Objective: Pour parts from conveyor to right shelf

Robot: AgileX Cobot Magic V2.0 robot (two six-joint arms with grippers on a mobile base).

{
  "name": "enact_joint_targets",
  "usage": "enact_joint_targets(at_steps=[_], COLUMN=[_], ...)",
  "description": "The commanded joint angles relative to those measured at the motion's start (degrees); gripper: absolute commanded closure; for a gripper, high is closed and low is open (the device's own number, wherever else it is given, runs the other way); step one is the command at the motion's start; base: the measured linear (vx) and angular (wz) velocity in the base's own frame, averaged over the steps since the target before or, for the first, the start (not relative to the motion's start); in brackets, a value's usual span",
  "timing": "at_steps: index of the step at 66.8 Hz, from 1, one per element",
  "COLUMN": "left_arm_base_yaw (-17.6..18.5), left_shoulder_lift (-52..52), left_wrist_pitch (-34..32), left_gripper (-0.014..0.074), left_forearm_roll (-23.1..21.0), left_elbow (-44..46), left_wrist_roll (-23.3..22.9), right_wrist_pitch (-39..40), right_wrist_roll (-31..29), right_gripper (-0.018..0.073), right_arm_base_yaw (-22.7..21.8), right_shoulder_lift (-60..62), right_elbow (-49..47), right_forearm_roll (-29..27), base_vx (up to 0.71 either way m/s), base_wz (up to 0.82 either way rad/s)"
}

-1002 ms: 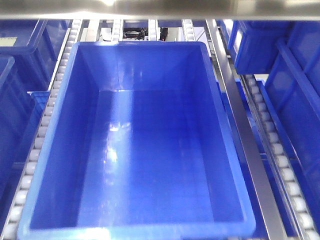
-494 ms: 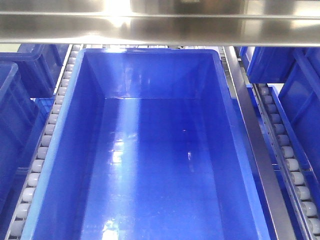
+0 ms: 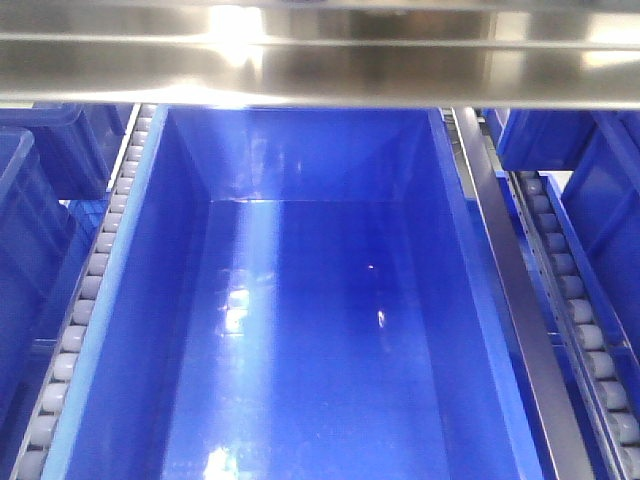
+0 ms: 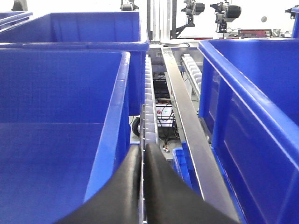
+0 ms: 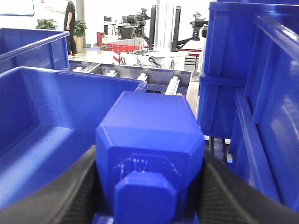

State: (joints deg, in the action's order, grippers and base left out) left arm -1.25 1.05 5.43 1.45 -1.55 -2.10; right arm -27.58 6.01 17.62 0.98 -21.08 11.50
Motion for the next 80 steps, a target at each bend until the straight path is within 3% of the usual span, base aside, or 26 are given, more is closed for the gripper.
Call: enact_joint_targets(at_steps=[1,80], left_arm_base_yaw=[0.31,0.31], left_shoulder_lift=[0.36,0.36], left_wrist_pitch=[-4.13,-4.13], left_gripper=[0.0603,0.0603], left_forearm_roll=[-0.35,-0.35], left_elbow=[1.12,1.12], left_wrist_roll=[-0.42,-0.42], right_wrist_pitch=[4.81,4.89], right_wrist_roll=[-0.54,-0.35], right_gripper=[0.0567,0.0567], right_arm_base_yaw=[0.12,0.12], right_shoulder_lift=[-0.49,-0.49], right_elbow=[-1.41,-1.41], right_forearm_roll=[0.83,0.60], base_vx=[0.05,0.02], base_wz=[0.03,0.01])
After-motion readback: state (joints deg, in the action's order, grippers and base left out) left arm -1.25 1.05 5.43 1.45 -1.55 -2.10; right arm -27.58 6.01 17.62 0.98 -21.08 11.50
